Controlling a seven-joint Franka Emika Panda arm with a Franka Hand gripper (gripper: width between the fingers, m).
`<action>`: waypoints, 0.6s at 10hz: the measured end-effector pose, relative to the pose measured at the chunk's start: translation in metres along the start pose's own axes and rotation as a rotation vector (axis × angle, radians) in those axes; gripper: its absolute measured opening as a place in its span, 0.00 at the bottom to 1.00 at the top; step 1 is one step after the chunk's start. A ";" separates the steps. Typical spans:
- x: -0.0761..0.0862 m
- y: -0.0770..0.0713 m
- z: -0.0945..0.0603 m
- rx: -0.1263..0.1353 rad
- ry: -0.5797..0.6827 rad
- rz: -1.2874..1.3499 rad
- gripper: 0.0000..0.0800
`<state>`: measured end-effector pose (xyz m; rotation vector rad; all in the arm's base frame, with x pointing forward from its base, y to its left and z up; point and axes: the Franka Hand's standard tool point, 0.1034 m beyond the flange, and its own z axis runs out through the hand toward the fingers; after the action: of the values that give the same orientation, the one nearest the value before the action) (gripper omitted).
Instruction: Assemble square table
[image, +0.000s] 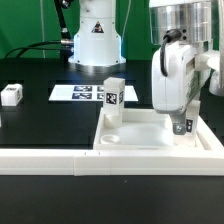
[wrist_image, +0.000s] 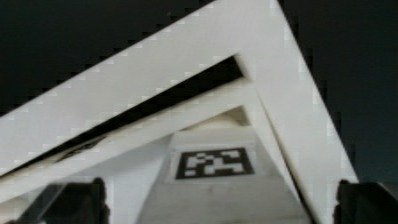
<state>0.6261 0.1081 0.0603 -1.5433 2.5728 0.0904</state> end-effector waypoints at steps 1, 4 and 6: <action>0.000 0.000 0.000 0.000 0.000 0.000 0.81; 0.000 0.000 0.000 0.000 0.000 0.000 0.81; 0.000 0.000 0.000 0.000 0.000 0.000 0.81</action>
Offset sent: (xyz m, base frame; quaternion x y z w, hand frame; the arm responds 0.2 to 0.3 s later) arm 0.0000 0.0000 0.0000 0.0000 0.0000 0.0000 1.0000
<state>0.6261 0.1081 0.0603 -1.5436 2.5726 0.0904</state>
